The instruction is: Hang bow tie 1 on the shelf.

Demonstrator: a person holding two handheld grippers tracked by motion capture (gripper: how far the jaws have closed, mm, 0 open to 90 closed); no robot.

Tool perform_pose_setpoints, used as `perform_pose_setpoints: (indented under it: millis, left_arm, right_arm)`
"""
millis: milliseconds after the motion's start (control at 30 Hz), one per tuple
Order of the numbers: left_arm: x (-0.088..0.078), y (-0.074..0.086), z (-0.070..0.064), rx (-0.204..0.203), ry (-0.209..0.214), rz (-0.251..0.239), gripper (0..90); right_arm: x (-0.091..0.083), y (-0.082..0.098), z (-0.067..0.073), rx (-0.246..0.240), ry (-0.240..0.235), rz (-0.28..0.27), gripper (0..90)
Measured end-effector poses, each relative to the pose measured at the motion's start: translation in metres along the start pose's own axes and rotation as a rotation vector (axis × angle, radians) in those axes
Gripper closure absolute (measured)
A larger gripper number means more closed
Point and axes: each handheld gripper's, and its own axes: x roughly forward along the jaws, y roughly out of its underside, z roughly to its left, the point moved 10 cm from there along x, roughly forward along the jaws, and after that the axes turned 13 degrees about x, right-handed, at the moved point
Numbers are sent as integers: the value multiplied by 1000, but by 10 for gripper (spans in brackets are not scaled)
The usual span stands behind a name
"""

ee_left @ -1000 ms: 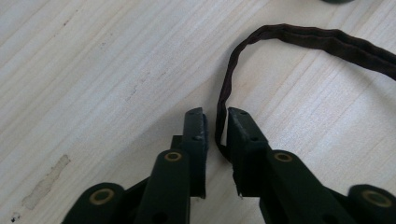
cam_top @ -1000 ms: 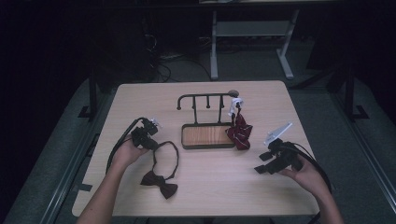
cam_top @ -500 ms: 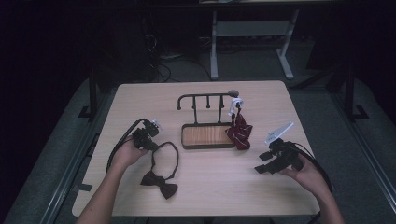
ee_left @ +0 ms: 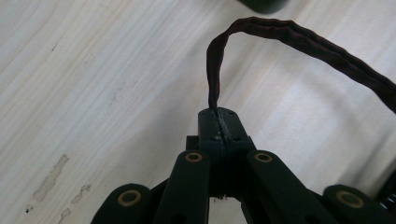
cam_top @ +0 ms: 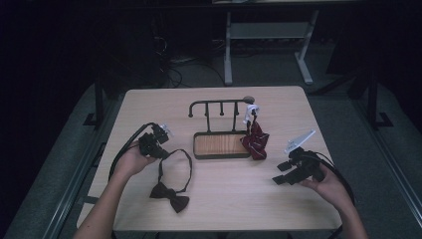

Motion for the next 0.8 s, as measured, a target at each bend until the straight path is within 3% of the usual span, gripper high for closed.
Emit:
perform_pose_setpoints:
  millis: [267,800]
  left_arm:
    - [-12,-1,-6,12,16,-23,899]
    - [-42,-7,-16,67,8,-19,899]
  right_arm:
    - [1,0,-1,-1,2,-2,396]
    - [-1,-1,1,-5,-5,-7,397]
